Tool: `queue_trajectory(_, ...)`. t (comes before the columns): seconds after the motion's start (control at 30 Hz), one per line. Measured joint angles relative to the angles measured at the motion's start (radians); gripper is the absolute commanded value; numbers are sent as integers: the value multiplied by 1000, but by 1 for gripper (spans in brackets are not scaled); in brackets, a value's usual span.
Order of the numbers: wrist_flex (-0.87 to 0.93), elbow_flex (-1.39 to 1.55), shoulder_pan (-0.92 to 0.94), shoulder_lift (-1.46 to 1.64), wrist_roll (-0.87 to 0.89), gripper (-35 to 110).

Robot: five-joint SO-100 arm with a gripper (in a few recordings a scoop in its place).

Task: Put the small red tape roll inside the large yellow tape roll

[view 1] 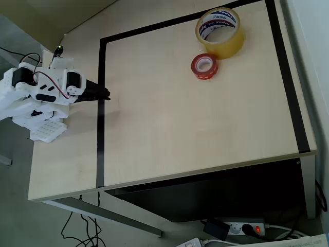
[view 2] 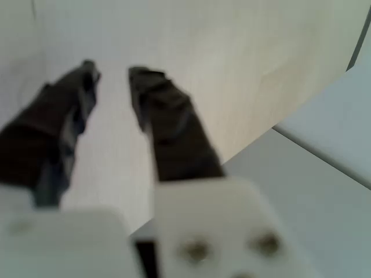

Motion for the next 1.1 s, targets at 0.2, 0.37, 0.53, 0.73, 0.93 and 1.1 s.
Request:
queue_trajectory(0.2,0,0,-114,0,0,0)
queue_trajectory(0.37,17,-14,-41,0,0,0)
queue_trajectory(0.53,101,-127,35,-64,-9,0)
queue_trajectory(0.73,115,-485,41,-462,-11,0)
queue_trajectory(0.93,195,-954,80,-946,-17,4)
queue_trajectory(1.1,213,-1192,94,-1220,-149,9)
